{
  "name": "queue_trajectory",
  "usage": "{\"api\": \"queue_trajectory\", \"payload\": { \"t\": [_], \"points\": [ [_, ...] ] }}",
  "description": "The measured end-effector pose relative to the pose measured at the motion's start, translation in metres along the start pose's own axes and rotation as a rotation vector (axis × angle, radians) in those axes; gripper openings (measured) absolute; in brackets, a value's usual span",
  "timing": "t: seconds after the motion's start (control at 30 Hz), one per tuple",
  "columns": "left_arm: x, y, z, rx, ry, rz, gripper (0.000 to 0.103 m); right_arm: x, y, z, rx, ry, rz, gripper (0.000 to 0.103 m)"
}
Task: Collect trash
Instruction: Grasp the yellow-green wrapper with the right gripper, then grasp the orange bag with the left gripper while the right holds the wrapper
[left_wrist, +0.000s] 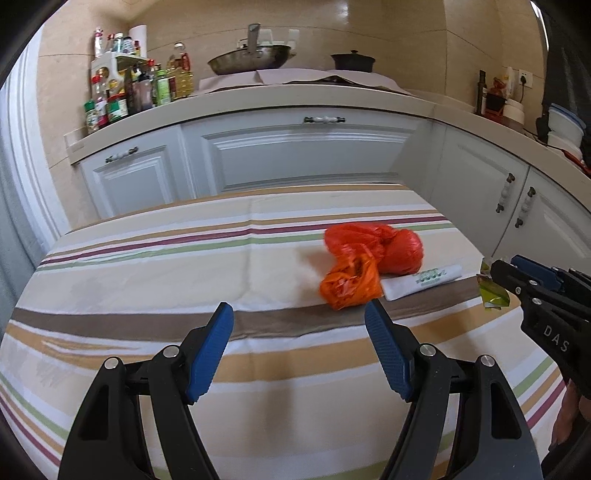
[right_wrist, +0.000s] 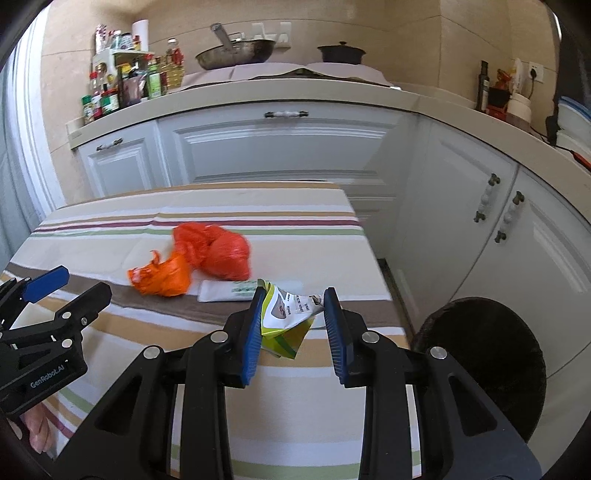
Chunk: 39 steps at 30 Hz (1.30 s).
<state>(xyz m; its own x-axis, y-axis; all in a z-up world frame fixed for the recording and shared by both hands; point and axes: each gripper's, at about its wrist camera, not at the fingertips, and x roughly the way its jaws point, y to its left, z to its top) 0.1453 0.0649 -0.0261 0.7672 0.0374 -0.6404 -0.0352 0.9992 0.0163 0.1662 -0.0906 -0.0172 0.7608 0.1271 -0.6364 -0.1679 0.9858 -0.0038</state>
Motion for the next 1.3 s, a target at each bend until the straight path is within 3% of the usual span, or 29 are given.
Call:
{"api": "queue_trajectory", "payload": {
  "t": [0.6, 0.7, 0.77, 0.8, 1.3],
  "points": [
    [0.053, -0.025, 0.017, 0.042, 0.102, -0.032, 0.073, 0.018, -0.037, 0.007, 0.048, 0.000, -0.008, 0.030],
    [0.057, -0.025, 0.016, 0.045, 0.123, -0.048, 0.064, 0.020, -0.037, 0.006, 0.052, 0.004, -0.003, 0.030],
    [0.060, -0.026, 0.014, 0.053, 0.140, -0.062, 0.048, 0.021, -0.038, 0.006, 0.054, 0.005, 0.000, 0.030],
    [0.061, -0.027, 0.013, 0.057, 0.148, -0.068, 0.046, 0.021, -0.038, 0.006, 0.054, 0.005, 0.000, 0.030],
    [0.036, -0.021, 0.007, 0.036, 0.101, -0.049, 0.042, 0.004, -0.033, 0.002, 0.054, -0.008, 0.002, 0.030]
  ]
}}
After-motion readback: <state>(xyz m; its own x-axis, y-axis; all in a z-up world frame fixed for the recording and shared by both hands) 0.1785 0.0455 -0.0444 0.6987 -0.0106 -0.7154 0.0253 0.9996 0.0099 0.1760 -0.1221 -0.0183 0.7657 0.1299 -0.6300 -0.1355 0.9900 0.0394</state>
